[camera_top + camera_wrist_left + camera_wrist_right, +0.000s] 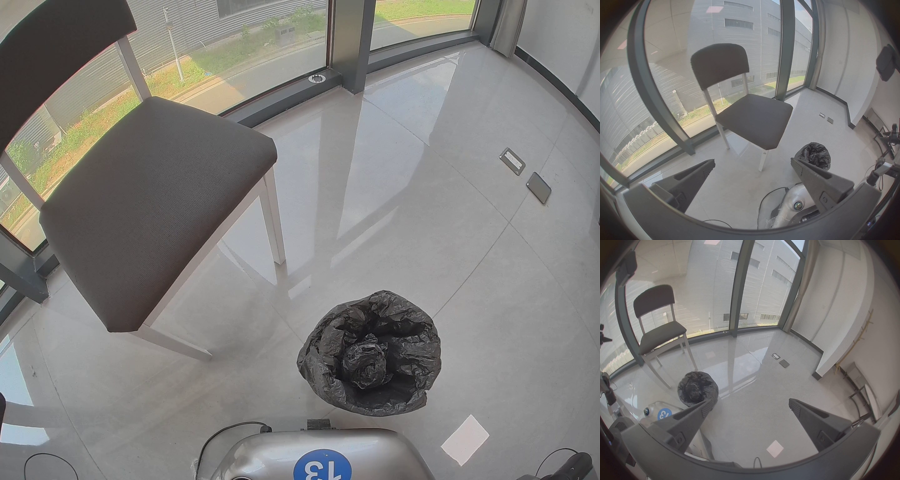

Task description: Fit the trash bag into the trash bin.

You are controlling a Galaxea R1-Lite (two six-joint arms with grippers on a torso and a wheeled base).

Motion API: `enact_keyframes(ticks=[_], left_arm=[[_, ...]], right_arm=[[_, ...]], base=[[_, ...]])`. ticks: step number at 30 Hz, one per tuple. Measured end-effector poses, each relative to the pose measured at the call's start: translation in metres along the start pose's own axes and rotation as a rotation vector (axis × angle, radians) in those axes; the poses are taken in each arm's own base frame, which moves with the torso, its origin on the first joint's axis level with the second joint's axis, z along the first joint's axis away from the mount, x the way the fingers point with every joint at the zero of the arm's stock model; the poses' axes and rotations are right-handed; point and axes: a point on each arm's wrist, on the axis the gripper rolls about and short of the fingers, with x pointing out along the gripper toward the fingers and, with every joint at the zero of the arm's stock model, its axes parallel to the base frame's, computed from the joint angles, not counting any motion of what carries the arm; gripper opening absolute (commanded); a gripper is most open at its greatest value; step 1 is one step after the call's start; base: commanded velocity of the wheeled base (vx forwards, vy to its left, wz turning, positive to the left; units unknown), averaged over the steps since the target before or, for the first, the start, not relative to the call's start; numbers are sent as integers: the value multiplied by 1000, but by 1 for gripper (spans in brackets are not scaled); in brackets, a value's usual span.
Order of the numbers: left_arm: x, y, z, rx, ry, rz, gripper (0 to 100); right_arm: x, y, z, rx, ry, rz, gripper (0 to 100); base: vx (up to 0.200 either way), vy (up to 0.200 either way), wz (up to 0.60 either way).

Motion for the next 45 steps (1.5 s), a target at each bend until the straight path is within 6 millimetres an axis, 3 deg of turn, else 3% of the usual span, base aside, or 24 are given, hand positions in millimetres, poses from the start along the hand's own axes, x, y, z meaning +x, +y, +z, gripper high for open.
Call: enact_keyframes(ticks=[9, 17, 28, 39, 45], left_arm=[[-9, 1, -34, -19, -38, 107, 100], [12, -2, -57, -19, -33, 175, 100], [62, -11, -87, -12, -229, 155, 100], [74, -9, -108, 42, -191, -121, 100], [79, -11, -109, 71, -119, -104, 100]], right_arm=[[40, 21, -39, 88, -180, 120, 100], [59, 31, -63, 97, -200, 199, 100], [67, 33, -73, 137, -194, 193, 100], [69, 34, -76, 145, -201, 189, 100], [69, 34, -75, 145, -204, 190, 100]], base=[[0, 0, 0], [0, 0, 0], [0, 0, 0], [0, 0, 0], [0, 0, 0]])
